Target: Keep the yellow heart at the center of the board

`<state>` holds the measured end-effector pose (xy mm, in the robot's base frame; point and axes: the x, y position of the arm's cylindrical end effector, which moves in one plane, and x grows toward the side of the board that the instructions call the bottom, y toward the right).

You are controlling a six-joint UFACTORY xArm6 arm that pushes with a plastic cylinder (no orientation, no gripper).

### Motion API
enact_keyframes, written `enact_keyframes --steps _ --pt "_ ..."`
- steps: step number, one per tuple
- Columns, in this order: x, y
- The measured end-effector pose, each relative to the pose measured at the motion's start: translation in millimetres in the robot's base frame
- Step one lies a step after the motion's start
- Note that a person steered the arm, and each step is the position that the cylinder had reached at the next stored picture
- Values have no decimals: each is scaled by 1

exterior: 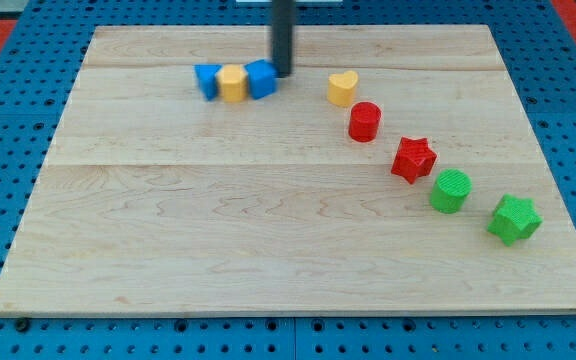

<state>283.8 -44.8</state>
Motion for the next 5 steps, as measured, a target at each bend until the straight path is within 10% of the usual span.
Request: enact_keyframes --steps 3,5 --pt "-57 122" --pt "8 132"
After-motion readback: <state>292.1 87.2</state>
